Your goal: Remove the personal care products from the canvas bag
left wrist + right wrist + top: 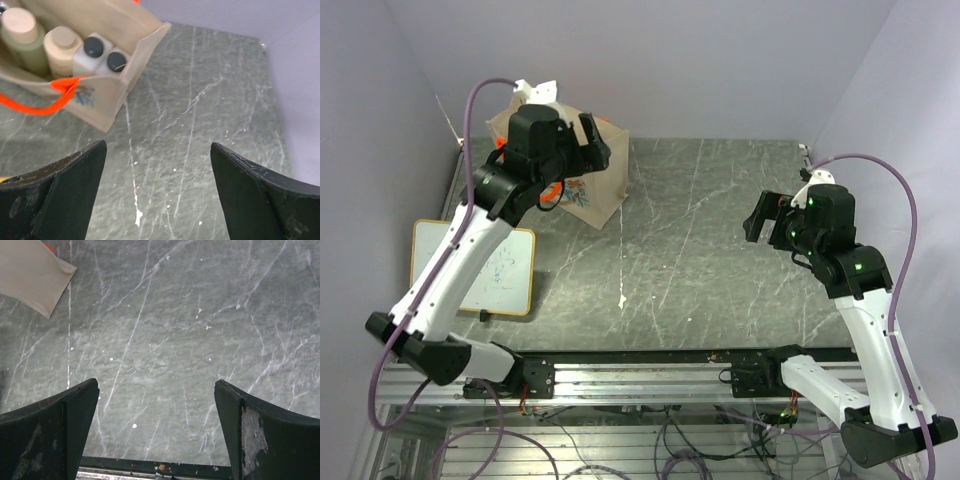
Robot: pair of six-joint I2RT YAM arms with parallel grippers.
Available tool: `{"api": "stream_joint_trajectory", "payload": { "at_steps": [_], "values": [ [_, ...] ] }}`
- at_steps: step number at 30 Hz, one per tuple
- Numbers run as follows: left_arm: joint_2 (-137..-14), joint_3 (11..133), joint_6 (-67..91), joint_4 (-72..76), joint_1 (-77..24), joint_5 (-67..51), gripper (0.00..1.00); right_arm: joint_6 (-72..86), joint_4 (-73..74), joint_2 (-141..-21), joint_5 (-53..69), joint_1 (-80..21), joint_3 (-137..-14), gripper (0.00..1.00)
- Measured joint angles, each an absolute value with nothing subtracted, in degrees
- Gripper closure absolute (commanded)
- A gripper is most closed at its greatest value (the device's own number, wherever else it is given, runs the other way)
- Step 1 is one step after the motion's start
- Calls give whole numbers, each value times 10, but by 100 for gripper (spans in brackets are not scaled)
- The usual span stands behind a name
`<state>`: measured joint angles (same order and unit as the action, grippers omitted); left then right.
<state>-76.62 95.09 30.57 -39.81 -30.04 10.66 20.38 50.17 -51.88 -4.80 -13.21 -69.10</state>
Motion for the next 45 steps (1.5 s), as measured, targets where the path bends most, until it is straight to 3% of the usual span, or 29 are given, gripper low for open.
{"api": "stream_joint_trajectory", "payload": {
  "at_steps": [8, 18, 28, 37, 45],
  "values": [
    [-908, 1079, 281, -375, -297, 106, 0, 202, 491, -519, -40, -132, -691, 0],
    [-1086, 1198, 239, -402, -260, 112, 2, 190, 490, -525, -39, -132, -693, 0],
    [-1200, 1263, 203, -456, -253, 38, 31, 188, 488, -536, -48, -132, -693, 0],
    [-1222, 1266, 192, -465, -252, -28, 92, 188, 482, -554, -52, -132, -693, 0],
    [-1213, 1247, 190, -460, -249, -72, 93, 191, 478, -561, -42, -132, -689, 0]
  ]
}}
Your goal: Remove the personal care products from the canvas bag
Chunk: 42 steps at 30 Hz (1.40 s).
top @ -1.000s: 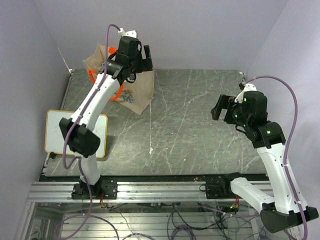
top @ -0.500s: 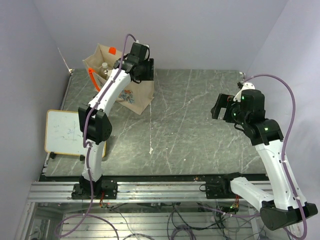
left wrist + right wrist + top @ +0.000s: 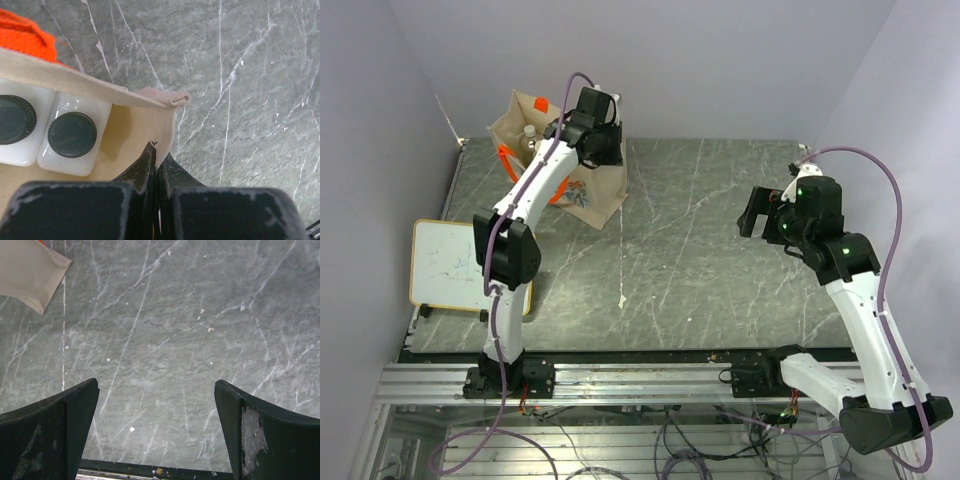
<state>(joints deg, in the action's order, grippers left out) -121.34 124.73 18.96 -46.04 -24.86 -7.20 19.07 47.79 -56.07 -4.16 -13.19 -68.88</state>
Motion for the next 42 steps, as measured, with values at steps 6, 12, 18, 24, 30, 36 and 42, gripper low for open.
{"api": "stream_joint_trajectory", "payload": {
  "at_steps": [6, 12, 18, 24, 30, 36, 42],
  "values": [
    [-1185, 1201, 188, -444, -266, -72, 93, 197, 476, -569, -35, -138, -683, 0],
    [-1171, 1181, 162, -446, -312, -15, 93, 206, 477, -583, -30, -150, -683, 1],
    [-1122, 1118, 152, -453, -371, 6, 93, 222, 481, -585, -19, -151, -683, 2],
    [-1060, 1053, 167, -462, -452, 6, 93, 242, 485, -585, -13, -151, -682, 2],
    [-984, 975, 209, -460, -521, 4, 93, 252, 494, -584, -4, -151, -681, 0],
    [-916, 897, 270, -452, -585, 20, 93, 259, 497, -610, 6, -151, -688, 0],
    [-864, 842, 335, -448, -638, 62, 89, 255, 501, -683, 37, -151, -710, 0]
  ]
}}
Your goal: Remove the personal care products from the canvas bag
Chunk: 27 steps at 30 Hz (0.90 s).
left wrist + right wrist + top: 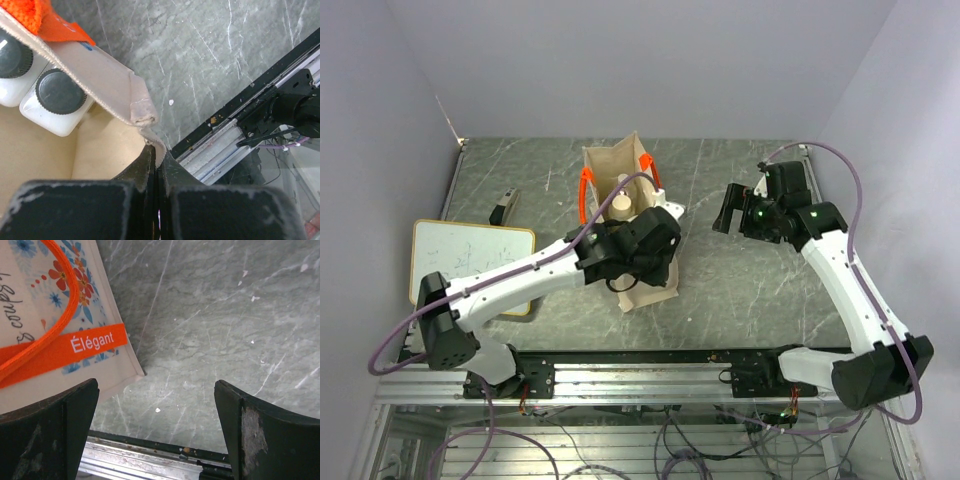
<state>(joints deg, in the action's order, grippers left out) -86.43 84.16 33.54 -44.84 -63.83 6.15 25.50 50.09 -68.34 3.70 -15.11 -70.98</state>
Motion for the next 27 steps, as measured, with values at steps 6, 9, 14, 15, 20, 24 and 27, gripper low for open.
{"api": "stream_joint_trajectory", "payload": {
  "at_steps": [6, 9, 14, 15, 20, 24, 27],
  "values": [
    [-816, 821, 389, -458, -655, 83, 48, 237, 500, -731, 85, -151, -735, 0],
    [-799, 842, 402, -474, -662, 92, 31, 233, 493, -737, 119, -151, -741, 0],
    [-787, 908, 408, -511, -664, 117, 24, 230, 476, -738, 162, -153, -742, 0],
    [-786, 922, 408, -518, -659, 119, 24, 230, 472, -738, 169, -154, -743, 0],
    [-786, 975, 403, -557, -609, 112, 23, 231, 456, -740, 196, -172, -751, 0],
    [-784, 991, 402, -586, -543, 109, 21, 234, 442, -745, 213, -196, -766, 0],
    [-772, 984, 415, -604, -510, 110, 19, 237, 433, -753, 217, -228, -784, 0]
  ]
}}
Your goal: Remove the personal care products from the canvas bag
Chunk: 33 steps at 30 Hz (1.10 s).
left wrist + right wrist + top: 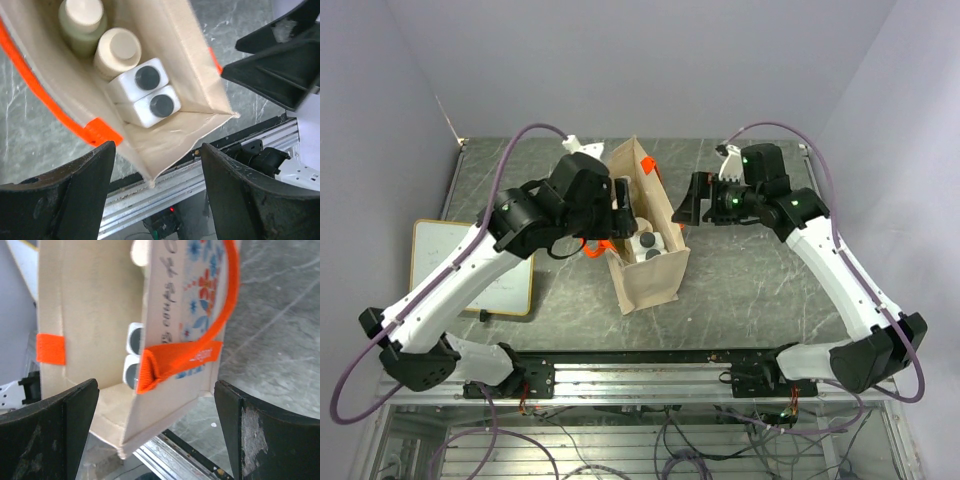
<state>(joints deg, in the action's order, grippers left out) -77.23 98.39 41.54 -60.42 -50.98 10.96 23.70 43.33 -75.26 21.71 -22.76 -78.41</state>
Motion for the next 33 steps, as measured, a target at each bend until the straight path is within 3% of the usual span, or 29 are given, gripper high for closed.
{"api": "stream_joint_trajectory", "payload": {
  "at_steps": [9, 17, 23, 33],
  "values": [
    [-659, 781, 538, -570, -479, 85, 3, 236, 427, -762, 219, -293, -797, 0],
    [-665, 685, 595, -496, -473, 28, 6, 218, 463, -759, 218, -307, -746, 0],
    [-604, 555, 638, -404, -473, -29, 9, 225, 469, -708, 236, -313, -666, 0],
    [-569, 440, 684, -291, -473, -86, 11, 282, 340, -622, 234, -316, -491, 0]
  ]
}}
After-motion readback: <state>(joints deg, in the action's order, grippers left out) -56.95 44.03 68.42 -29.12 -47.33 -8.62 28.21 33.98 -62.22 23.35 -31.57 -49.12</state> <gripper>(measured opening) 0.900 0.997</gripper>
